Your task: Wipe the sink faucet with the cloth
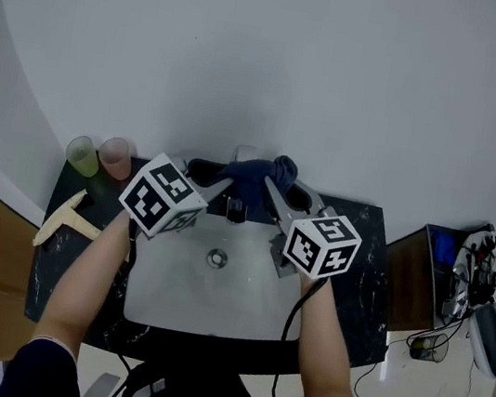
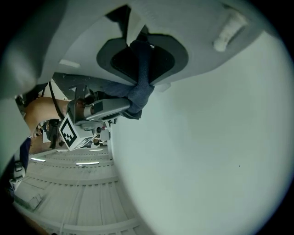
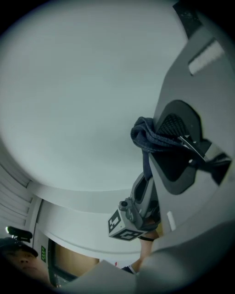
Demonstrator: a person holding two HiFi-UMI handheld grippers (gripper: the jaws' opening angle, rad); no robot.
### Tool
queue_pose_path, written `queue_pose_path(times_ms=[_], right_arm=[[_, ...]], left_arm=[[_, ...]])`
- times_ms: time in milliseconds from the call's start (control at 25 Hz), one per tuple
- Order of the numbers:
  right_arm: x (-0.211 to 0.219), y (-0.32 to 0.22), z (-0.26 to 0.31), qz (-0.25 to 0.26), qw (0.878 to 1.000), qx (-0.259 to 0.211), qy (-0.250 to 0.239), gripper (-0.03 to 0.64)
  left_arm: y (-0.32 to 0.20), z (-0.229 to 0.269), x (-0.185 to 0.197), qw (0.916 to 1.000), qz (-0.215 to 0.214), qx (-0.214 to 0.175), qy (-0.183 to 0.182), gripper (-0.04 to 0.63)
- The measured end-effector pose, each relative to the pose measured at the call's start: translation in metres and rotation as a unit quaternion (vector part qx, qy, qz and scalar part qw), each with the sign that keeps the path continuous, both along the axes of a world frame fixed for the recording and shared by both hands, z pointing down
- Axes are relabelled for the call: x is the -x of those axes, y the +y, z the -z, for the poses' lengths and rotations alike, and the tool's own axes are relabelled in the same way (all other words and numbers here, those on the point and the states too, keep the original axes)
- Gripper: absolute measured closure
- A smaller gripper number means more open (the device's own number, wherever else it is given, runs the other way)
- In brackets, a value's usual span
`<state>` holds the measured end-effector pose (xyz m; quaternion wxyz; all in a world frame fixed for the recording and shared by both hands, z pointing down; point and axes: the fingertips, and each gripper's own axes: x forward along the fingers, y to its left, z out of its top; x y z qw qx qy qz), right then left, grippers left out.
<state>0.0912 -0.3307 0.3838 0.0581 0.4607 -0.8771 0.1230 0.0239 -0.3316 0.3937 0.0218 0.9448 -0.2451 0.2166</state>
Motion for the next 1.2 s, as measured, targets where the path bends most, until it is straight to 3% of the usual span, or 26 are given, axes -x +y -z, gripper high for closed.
queue_pose_path(times_ms=[120, 400, 680, 1200], right_arm=[[0.003, -0.014, -0.014, 0.010, 1.000, 0.024, 0.005, 0.538], [0.008, -0.047, -0.019, 0.017, 0.999, 0.036, -0.026, 0.538], [0.006, -0.078, -0.019, 0.008, 1.000, 0.016, 0.006, 0.540], [0.013, -0.049, -0.021, 0.022, 1.000, 0.008, 0.002, 0.554]], left_arm=[[-0.013, -0.010, 0.002, 0.9997, 0.017, 0.017, -0.003, 0.538], [-0.048, -0.019, 0.010, 0.9981, 0.060, 0.011, -0.011, 0.537], [-0.078, -0.019, 0.008, 0.9947, 0.102, -0.002, -0.014, 0.537], [-0.053, -0.024, 0.017, 0.9927, 0.121, 0.009, -0.001, 0.540]])
